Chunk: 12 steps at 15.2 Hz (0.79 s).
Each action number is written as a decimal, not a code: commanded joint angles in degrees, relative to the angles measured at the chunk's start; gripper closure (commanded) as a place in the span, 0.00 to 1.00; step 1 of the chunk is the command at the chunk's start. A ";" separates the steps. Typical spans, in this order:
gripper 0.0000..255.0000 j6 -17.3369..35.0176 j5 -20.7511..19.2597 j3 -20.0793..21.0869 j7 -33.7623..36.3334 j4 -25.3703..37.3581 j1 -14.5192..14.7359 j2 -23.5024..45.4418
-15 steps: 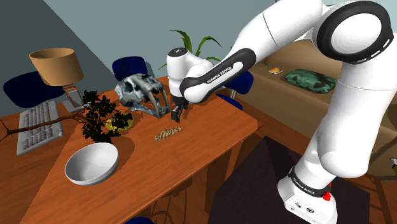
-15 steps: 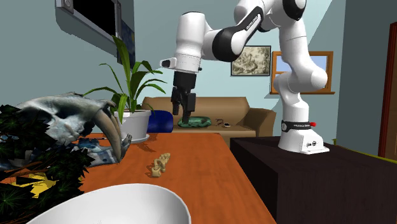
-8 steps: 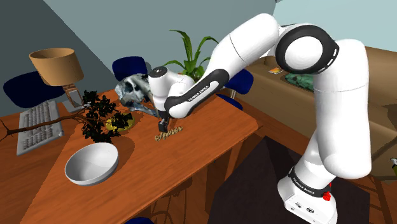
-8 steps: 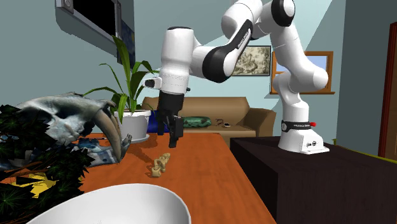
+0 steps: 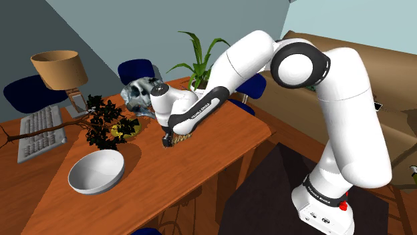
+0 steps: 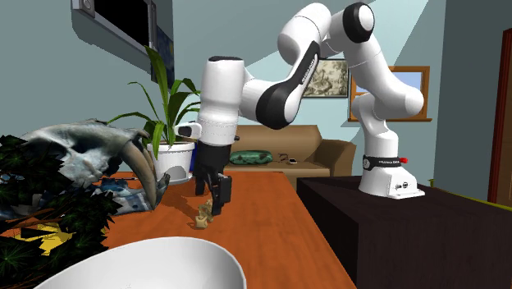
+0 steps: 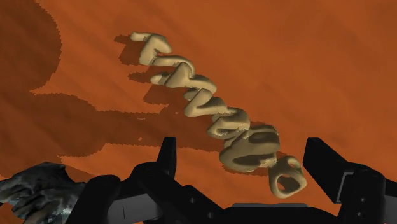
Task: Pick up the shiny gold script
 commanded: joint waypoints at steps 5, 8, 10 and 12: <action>1.00 1.75 -0.80 -0.56 0.92 0.31 0.34 2.13; 1.00 1.79 -0.81 -0.57 0.93 0.29 0.34 2.15; 1.00 1.81 -0.82 -0.57 0.93 0.29 0.34 2.16; 1.00 1.81 -0.81 -0.58 0.89 0.30 0.30 2.17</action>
